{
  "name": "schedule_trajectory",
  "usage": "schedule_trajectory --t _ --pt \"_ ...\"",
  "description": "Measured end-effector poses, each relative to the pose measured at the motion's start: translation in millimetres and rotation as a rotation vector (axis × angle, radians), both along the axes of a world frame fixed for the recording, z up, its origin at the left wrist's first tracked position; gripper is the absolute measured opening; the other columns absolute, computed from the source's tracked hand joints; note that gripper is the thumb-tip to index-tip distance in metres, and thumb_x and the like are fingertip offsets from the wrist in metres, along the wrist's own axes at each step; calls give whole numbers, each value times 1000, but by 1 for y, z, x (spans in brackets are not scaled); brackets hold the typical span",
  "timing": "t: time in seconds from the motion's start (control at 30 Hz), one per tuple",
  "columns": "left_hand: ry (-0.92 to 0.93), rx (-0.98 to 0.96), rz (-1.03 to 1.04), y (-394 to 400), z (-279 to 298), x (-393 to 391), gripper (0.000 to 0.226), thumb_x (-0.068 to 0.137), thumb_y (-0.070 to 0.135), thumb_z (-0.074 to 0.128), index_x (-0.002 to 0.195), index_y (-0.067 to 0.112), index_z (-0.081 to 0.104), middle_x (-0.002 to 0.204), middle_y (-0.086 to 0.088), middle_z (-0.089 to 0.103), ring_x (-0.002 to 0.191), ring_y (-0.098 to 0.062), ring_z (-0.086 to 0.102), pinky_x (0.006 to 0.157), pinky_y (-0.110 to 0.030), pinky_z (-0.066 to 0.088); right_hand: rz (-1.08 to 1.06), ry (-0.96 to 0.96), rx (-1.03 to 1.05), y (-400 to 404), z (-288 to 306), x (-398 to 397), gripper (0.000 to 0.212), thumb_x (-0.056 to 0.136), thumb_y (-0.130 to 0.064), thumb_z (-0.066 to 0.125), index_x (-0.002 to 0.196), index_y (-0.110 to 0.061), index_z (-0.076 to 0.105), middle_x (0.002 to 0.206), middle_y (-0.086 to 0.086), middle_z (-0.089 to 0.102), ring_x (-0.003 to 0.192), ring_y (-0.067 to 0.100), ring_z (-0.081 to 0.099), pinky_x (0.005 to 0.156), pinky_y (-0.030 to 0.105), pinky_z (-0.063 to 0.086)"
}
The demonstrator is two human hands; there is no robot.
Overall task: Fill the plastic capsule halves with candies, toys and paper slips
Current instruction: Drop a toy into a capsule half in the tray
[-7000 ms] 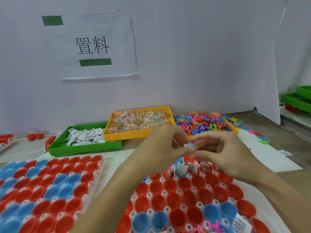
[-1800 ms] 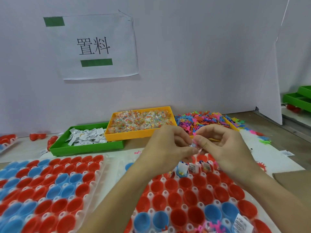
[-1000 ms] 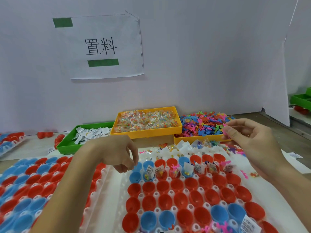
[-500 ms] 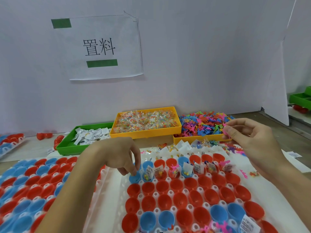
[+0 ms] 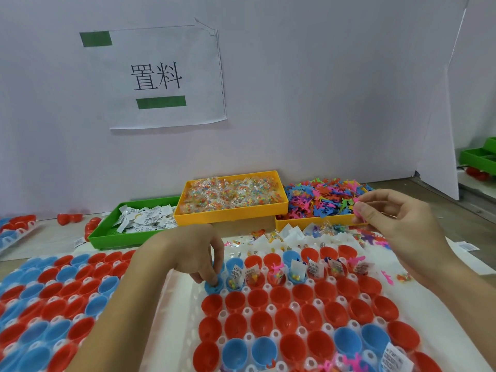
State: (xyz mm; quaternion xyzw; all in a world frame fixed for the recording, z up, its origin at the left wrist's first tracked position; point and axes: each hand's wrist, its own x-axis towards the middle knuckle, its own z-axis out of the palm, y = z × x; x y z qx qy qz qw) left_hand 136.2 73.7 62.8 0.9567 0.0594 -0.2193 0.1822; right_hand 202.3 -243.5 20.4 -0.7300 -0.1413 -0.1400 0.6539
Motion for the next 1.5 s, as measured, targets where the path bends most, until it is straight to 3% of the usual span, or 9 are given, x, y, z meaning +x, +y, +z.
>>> schedule_trajectory --t 0.17,0.33,0.47,0.53,0.63,0.83,0.97,1.27,1.5 --pt "-4 -13 9 3 1 -2 28 72 17 88 92 14 69 92 -1 73 74 -17 74 75 -30 61 31 24 -37 0 2 -2 17 75 -29 71 90 -20 73 77 0 75 65 16 71 57 24 59" --pt "-42 51 1 5 11 -7 39 71 31 87 100 27 62 87 9 69 62 -3 66 61 -21 51 98 40 -45 0 2 -2 13 81 -13 74 93 -18 75 79 1 76 70 16 73 62 18 58" --pt "-381 160 -78 -8 20 -8 28 81 45 76 101 32 61 89 12 61 76 -5 58 70 -25 47 215 60 -115 3 3 -7 24 82 0 73 100 -17 75 83 4 77 76 18 75 67 15 56" --pt "-553 -12 -115 -28 21 -6 21 84 47 71 97 32 66 85 11 65 75 -6 62 72 -26 52 275 68 -112 5 5 -11 29 79 -1 75 103 -17 74 85 6 77 78 22 76 68 17 57" --pt "-601 -398 -175 -69 15 -6 22 87 41 71 102 26 70 84 7 73 74 -6 70 71 -28 59 329 59 -107 9 10 -17 34 69 -13 79 102 -20 75 83 8 77 77 24 76 67 19 58" --pt "-724 -633 -178 -109 -5 -4 3 85 14 76 88 13 74 75 -3 75 69 -16 73 69 -32 60 402 -13 -107 15 16 -26 26 67 -15 81 89 -27 77 81 9 77 75 22 76 66 19 58" --pt "-644 -658 -186 -96 4 -5 3 87 7 73 86 4 73 73 -11 74 67 -24 73 67 -36 61 432 -21 -73 19 16 -29 28 71 -13 79 97 -24 76 83 11 77 76 25 76 67 22 59" --pt "-292 -133 -58 5 30 -18 16 86 1 68 75 12 74 67 -3 74 63 -15 73 56 -21 54 256 -2 -89 3 11 -14 23 82 -11 73 104 -16 73 81 10 77 78 22 75 66 22 58" --pt "-41 15 -5 1 22 -17 9 84 14 75 76 16 75 68 3 75 61 -5 71 57 -15 51 194 15 -110 -7 5 -3 23 78 -19 73 100 -22 75 82 8 77 77 21 75 72 31 61"
